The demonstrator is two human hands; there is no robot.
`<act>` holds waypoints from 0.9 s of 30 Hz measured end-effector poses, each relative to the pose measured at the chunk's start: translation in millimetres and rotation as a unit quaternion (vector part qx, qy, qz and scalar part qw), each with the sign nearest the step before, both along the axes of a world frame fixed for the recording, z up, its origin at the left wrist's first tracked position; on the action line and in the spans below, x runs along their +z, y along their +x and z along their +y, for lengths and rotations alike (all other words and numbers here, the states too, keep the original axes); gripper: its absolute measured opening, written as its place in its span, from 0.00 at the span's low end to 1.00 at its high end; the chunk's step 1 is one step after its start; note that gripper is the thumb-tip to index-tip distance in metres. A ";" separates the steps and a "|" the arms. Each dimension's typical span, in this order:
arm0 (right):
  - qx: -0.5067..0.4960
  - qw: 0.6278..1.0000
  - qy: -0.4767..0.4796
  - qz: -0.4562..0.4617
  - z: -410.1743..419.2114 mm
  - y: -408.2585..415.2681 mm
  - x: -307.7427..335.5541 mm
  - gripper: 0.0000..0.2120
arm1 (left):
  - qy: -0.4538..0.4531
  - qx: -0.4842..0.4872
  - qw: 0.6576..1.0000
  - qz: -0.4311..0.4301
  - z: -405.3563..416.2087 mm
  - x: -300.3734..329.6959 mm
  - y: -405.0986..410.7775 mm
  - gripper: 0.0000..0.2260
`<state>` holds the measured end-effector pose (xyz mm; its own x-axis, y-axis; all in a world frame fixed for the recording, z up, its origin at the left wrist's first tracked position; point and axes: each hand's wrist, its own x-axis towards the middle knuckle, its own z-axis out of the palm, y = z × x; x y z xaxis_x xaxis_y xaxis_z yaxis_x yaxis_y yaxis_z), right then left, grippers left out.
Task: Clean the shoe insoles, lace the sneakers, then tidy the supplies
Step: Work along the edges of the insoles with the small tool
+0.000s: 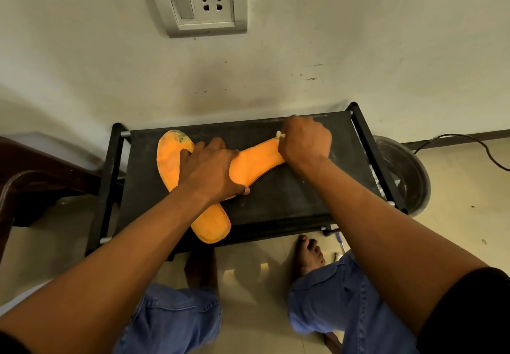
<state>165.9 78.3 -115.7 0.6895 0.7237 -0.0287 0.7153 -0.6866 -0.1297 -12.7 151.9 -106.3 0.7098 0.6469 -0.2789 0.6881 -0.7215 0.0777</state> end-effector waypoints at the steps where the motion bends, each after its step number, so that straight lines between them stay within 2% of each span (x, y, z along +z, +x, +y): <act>1: -0.021 1.000 0.005 0.005 -2.1 7.2 0.4 0.07 | 0.000 -0.001 1.000 -0.001 -0.3 0.0 -0.4 0.42; 5: -0.046 0.999 0.005 0.017 -2.6 16.2 -0.5 0.10 | -0.001 -0.002 1.000 0.003 0.9 -0.2 -1.3 0.42; 11: 0.016 0.999 0.015 0.025 6.3 0.4 -5.0 0.09 | -0.011 0.002 1.000 0.013 1.7 -0.8 1.4 0.43; 17: 0.132 0.991 0.017 0.004 9.8 -31.1 -8.2 0.05 | -0.005 -0.003 1.000 0.025 1.2 -1.4 2.2 0.41; 22: 0.001 1.000 0.004 -0.008 5.2 -0.1 -1.4 0.07 | -0.002 -0.002 1.000 0.020 1.9 -1.9 -0.2 0.43; 27: -0.015 1.000 -0.014 0.023 -0.6 14.3 -1.6 0.09 | -0.008 0.000 1.000 0.018 2.1 -1.3 -0.2 0.43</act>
